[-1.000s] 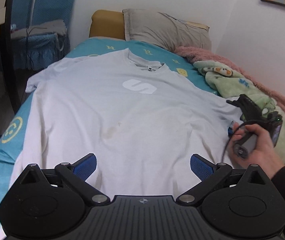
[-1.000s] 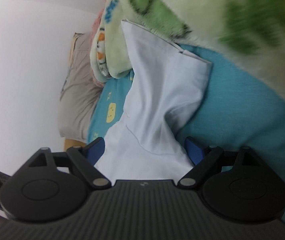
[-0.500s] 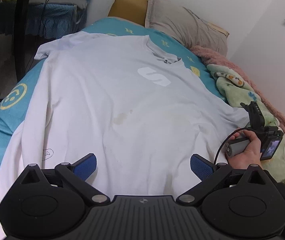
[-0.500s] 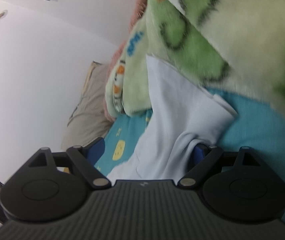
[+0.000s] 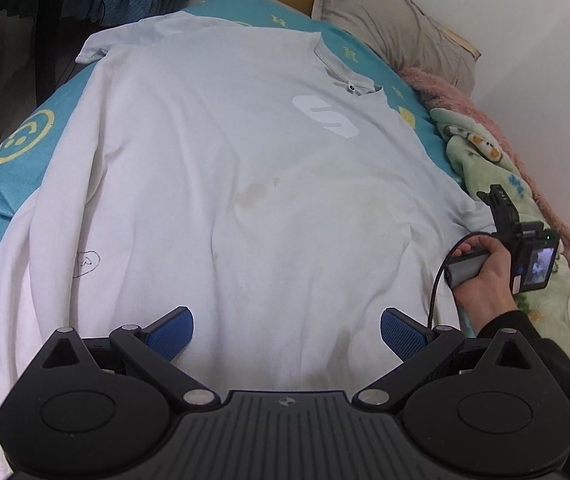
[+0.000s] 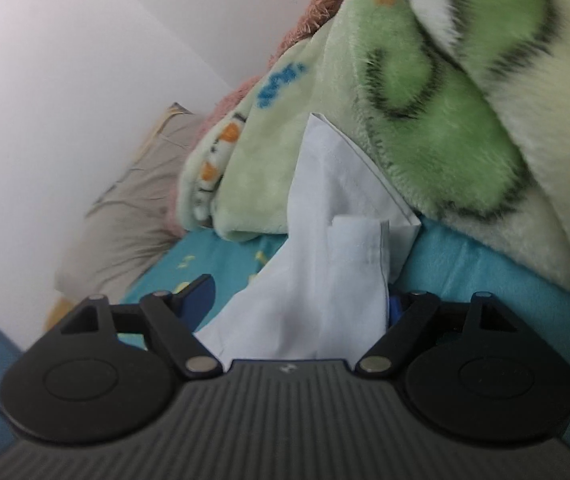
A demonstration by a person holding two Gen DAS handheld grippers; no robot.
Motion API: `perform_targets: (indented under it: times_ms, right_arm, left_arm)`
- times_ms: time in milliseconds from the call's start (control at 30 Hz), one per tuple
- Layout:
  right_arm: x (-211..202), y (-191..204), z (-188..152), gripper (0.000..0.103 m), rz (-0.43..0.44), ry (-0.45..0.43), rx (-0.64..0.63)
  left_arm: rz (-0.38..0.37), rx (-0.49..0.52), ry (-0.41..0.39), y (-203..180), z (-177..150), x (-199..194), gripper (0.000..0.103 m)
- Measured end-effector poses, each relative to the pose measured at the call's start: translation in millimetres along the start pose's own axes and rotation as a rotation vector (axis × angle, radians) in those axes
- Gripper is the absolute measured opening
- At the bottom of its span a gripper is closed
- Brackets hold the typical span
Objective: Fold clothes
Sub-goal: 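Grasp the sleeve near the blanket with the right gripper, then fold the held sleeve with the right gripper across the shirt body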
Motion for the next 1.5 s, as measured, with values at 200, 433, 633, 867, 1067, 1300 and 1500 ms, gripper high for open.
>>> perform_targets:
  times_ms: [200, 433, 633, 867, 1067, 1300, 1500]
  right_arm:
    - [9.6, -1.3, 12.7, 0.013, -0.12, 0.068, -0.062]
    - [-28.7, 42.6, 39.0, 0.007, -0.051, 0.053, -0.199]
    - [-63.0, 141.0, 47.6, 0.007, 0.035, 0.005, -0.394]
    - [-92.0, 248.2, -27.7, 0.007, 0.141, 0.025, -0.683]
    - [-94.7, 299.5, -148.2, 0.007, 0.228, 0.125, -0.915]
    - [-80.7, 307.7, -230.4, 0.008, 0.254, 0.216, -1.048]
    - [-74.5, 298.1, -215.1, 0.043, 0.263, 0.302, -0.986]
  left_arm:
    - [-0.004, 0.015, 0.0, -3.4, 0.6, 4.8, 0.101]
    - [-0.014, 0.025, -0.044, -0.4, 7.3, -9.0, 0.101]
    - [-0.004, 0.003, -0.114, 10.0, 25.4, -32.1, 0.101]
    - [0.057, -0.015, -0.192, 40.4, 56.6, -57.7, 0.101]
    - [0.09, -0.054, -0.205, 67.1, 71.5, -62.9, 0.101]
    - [0.142, -0.035, -0.187, 86.2, 86.9, -46.7, 0.101]
    - [0.129, -0.038, -0.151, 88.3, 87.5, -32.3, 0.101]
Point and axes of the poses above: each gripper's, at about its wrist camera, not at the fingertips, and x roughly the way its jaws point, y to its left, z to its top, the point moved 2 cm from there along x, roughly the way its jaws point, and after that the axes turned 3 degrees about -y, right-handed, at the moved point
